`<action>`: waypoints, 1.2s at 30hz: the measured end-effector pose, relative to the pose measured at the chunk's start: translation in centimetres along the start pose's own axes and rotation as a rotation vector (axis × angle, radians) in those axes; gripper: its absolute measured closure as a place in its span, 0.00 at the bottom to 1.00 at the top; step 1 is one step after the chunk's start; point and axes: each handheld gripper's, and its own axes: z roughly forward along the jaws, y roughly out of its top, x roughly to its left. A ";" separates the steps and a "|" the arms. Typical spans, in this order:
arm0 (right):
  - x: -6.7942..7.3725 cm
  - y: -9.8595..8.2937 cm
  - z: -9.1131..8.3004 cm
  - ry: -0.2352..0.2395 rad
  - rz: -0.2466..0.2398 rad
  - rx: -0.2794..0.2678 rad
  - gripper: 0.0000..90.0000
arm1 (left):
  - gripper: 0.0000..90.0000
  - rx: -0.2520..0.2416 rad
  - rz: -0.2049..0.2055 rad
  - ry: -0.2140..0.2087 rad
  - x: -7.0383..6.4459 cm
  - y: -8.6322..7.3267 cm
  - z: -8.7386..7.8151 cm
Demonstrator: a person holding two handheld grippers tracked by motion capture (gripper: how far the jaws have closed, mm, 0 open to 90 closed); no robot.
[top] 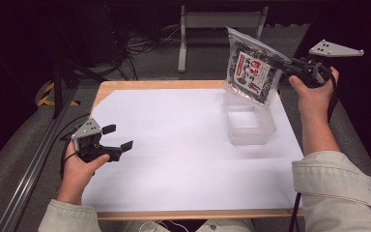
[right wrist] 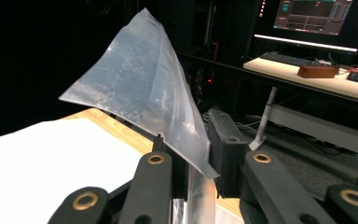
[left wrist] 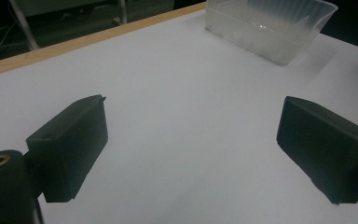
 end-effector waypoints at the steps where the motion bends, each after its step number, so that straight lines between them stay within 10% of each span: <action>1: -0.1 0.0 0.0 -0.005 -0.004 -0.001 0.87 | 0.11 0.002 0.001 0.000 0.0 0.0 0.0; 36: -0.3 -3.6 0.4 -0.044 -0.010 0.033 0.86 | 0.13 0.010 -0.011 -0.006 0.1 -0.1 -0.1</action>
